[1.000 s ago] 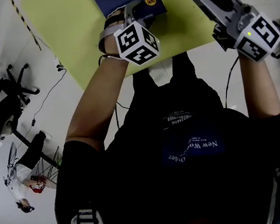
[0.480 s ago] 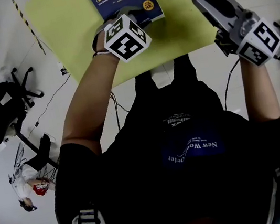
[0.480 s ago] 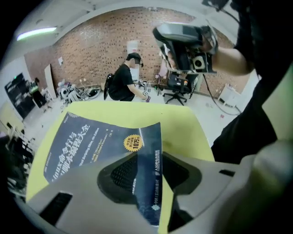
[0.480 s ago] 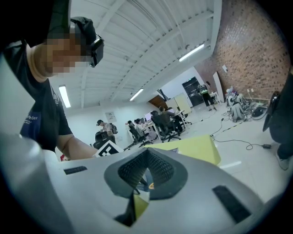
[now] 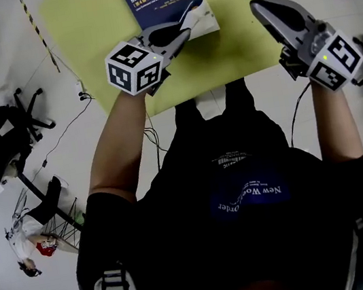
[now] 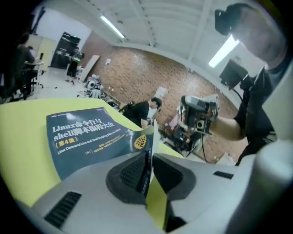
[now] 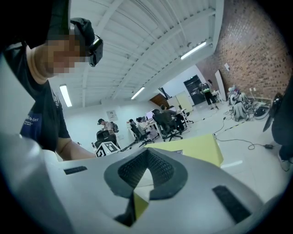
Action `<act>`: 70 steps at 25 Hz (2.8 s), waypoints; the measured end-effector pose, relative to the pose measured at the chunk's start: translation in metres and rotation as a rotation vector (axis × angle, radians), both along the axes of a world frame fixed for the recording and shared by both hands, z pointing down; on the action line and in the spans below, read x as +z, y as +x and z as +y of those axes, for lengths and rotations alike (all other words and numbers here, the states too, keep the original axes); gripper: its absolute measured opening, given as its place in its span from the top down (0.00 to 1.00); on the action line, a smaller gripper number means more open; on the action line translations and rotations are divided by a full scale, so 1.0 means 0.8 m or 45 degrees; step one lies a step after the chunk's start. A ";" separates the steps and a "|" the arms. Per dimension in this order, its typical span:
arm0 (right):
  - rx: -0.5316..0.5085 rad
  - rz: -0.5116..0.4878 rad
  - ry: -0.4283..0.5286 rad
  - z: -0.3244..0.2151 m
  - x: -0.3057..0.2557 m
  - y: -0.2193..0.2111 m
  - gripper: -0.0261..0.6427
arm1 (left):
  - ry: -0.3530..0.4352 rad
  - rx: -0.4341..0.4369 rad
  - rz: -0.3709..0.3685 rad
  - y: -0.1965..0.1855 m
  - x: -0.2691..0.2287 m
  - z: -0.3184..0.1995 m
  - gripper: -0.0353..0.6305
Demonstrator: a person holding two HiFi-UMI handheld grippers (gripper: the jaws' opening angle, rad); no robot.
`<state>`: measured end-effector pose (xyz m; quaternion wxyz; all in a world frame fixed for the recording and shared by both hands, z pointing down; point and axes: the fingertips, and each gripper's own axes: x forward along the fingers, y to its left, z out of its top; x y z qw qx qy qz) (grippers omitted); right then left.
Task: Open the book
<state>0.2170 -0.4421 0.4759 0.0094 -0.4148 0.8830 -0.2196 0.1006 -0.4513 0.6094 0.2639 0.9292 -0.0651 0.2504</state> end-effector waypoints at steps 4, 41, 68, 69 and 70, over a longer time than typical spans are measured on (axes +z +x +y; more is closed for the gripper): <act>-0.048 0.014 -0.009 -0.004 0.001 -0.024 0.98 | -0.107 -0.243 0.305 -0.029 -0.021 -0.016 0.87; -0.462 0.128 -0.047 -0.053 -0.011 -0.240 0.98 | -1.090 -1.702 1.240 -0.336 0.040 0.013 0.84; -0.162 0.074 0.170 -0.034 -0.193 -0.145 0.98 | 0.347 -0.650 0.728 -0.249 -0.391 0.012 0.84; -0.156 0.065 0.159 -0.031 -0.192 -0.144 0.98 | 0.346 -0.646 0.708 -0.249 -0.391 0.014 0.84; -0.152 0.055 0.151 -0.029 -0.191 -0.142 0.98 | 0.345 -0.645 0.697 -0.248 -0.392 0.015 0.84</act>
